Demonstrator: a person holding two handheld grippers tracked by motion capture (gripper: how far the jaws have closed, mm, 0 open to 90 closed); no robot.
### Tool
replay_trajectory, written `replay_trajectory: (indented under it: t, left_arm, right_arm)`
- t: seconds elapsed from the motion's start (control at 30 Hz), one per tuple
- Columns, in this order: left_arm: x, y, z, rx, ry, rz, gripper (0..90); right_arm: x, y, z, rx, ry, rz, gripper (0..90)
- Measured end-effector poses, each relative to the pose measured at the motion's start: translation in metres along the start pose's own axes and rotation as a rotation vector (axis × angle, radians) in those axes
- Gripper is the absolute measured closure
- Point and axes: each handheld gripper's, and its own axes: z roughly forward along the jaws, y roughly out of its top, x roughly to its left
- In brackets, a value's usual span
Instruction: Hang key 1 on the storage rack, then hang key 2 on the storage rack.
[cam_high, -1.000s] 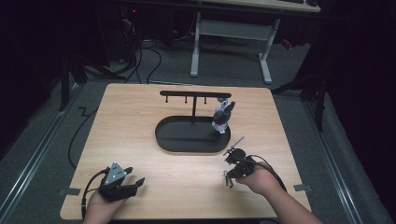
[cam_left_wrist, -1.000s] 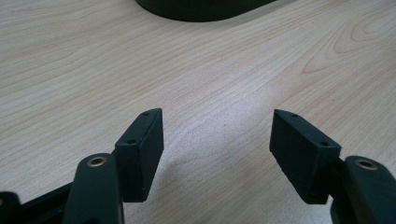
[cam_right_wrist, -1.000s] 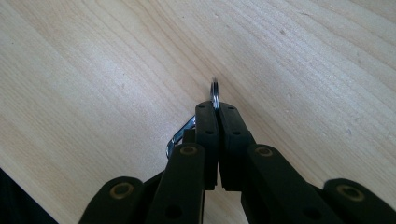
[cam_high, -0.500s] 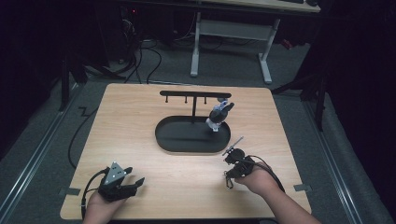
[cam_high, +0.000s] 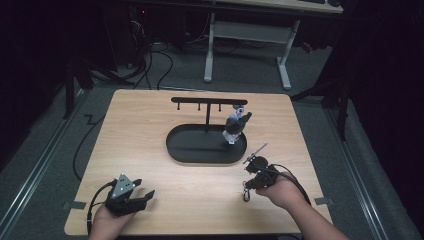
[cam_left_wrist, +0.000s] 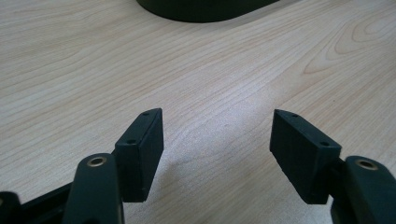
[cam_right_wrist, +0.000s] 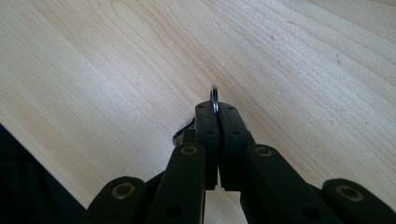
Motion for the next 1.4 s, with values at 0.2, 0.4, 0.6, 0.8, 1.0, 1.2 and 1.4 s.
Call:
replay_trajectory:
  t: [0.2,0.4,0.6,0.8,1.0,1.2,1.4]
  left_arm:
    - [-0.001,0.0,0.0,-0.003,-0.002,0.0,35.6]
    - [-0.002,0.0,0.0,-0.01,-0.002,0.008,35.4]
    - [-0.005,0.002,-0.001,-0.036,-0.005,0.027,35.3]
    - [-0.006,0.002,-0.003,-0.042,-0.011,0.033,35.1]
    - [-0.004,0.003,-0.003,-0.043,-0.009,0.028,35.1]
    - [-0.005,0.004,0.001,-0.04,-0.013,0.032,35.1]
    - [-0.006,0.002,0.001,-0.03,-0.016,0.039,35.1]
  right_arm:
    - [0.002,0.0,-0.014,-0.017,0.0,-0.001,89.1]
    - [0.0,0.0,-0.023,-0.036,-0.013,-0.005,89.0]
    - [-0.002,-0.001,-0.027,-0.042,-0.005,0.003,89.1]
    - [-0.004,-0.001,-0.029,-0.042,-0.01,0.002,89.1]
    - [-0.001,0.001,-0.035,-0.038,-0.02,-0.001,89.1]
    - [-0.002,0.003,-0.04,-0.049,-0.025,-0.008,89.1]
    - [-0.004,0.006,-0.041,-0.055,-0.016,-0.001,89.1]
